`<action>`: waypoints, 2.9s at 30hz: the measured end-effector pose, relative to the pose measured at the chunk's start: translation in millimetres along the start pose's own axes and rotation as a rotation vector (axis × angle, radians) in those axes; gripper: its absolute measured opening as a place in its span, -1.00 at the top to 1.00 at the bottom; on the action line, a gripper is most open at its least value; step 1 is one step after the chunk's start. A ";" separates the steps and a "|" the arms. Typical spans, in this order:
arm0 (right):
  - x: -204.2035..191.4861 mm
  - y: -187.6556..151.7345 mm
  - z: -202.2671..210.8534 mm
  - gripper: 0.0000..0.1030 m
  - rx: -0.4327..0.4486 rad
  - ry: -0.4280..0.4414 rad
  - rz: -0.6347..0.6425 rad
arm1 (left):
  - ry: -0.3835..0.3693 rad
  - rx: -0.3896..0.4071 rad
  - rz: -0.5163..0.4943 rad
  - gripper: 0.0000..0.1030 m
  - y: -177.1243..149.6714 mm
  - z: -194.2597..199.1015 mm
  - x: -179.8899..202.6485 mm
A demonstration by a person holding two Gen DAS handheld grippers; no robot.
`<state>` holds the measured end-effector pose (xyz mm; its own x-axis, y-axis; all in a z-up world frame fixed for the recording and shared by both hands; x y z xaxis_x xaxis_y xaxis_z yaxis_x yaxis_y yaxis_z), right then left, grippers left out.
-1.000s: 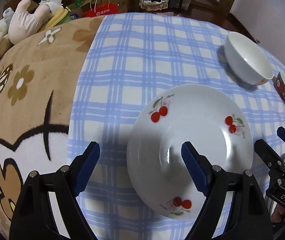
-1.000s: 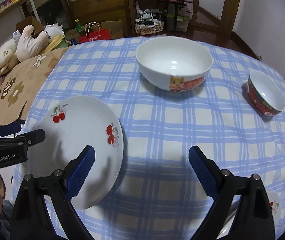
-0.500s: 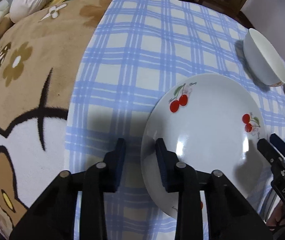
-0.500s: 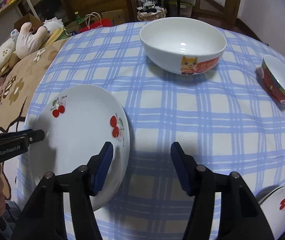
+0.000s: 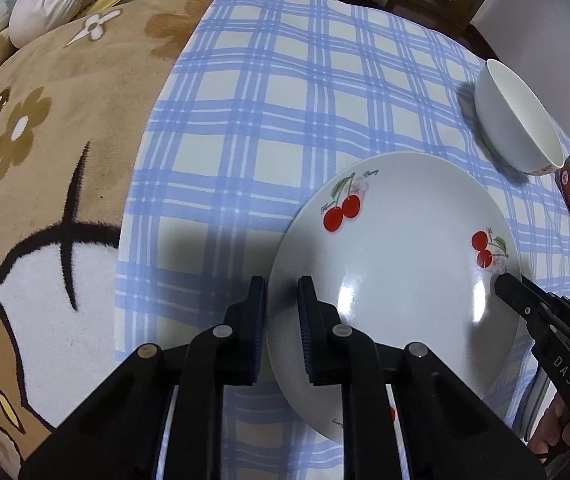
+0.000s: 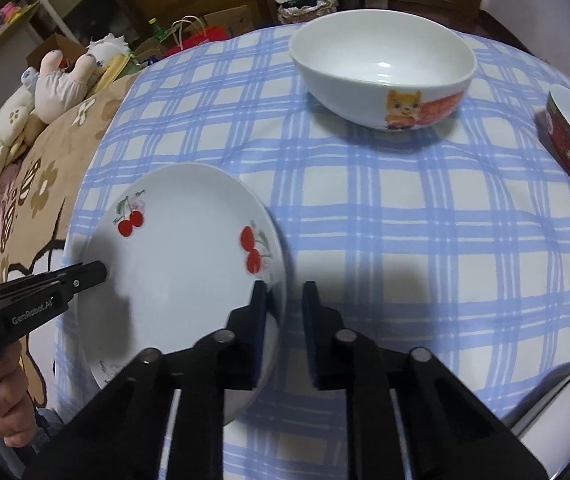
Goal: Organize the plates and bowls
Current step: 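Lift the cherry plate with both tools and carry it over the other cherry plate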
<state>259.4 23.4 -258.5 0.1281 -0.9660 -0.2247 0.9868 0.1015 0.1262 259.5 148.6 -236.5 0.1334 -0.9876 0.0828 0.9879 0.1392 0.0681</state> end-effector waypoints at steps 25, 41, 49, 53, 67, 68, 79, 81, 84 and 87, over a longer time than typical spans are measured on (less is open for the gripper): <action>-5.4 0.7 -5.9 0.77 -0.006 -0.066 0.022 | 0.036 -0.001 -0.039 0.68 1.5 0.2 6.8; -9.2 0.2 -8.1 0.70 0.001 -0.078 0.050 | 0.050 0.009 -0.032 0.66 3.2 1.1 5.0; -4.5 -3.6 -3.7 0.74 0.007 -0.019 0.039 | 0.053 0.037 -0.043 0.67 4.5 8.4 6.5; -0.8 -6.7 0.6 0.77 -0.003 0.018 0.022 | 0.017 0.044 -0.058 0.70 4.4 11.6 6.9; 0.2 -15.8 15.6 0.80 0.002 0.053 0.016 | -0.009 0.104 -0.062 0.74 -0.7 32.9 11.8; 1.3 -15.6 17.5 0.80 0.004 0.052 0.014 | -0.019 0.110 -0.064 0.74 -1.4 35.5 13.3; 18.1 -23.1 48.4 0.81 0.031 0.036 0.002 | -0.026 0.158 -0.115 0.74 -10.0 58.2 44.1; 23.9 -25.8 52.3 0.82 0.025 0.043 -0.012 | -0.016 0.160 -0.141 0.74 -12.6 59.5 52.0; 32.2 -29.6 61.4 0.82 0.027 0.028 -0.016 | -0.032 0.145 -0.156 0.74 -17.6 58.9 62.1; 40.8 -34.0 71.0 0.84 0.031 0.030 -0.032 | -0.037 0.143 -0.164 0.74 -23.1 60.8 73.0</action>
<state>224.0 -36.3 -203.4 0.0998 -0.9611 -0.2577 0.9870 0.0628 0.1482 241.6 77.8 -171.6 -0.0341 -0.9949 0.0949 0.9746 -0.0121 0.2235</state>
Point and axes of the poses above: each gripper's, at about its wrist camera, not at the fingertips, and z roughly against the way its jaws point, x to its right, y to its top, the point moved 8 cm from there along -z, roughly the way its jaws point, and after that the axes turned 9 degrees about -x, right-handed, at the moved point
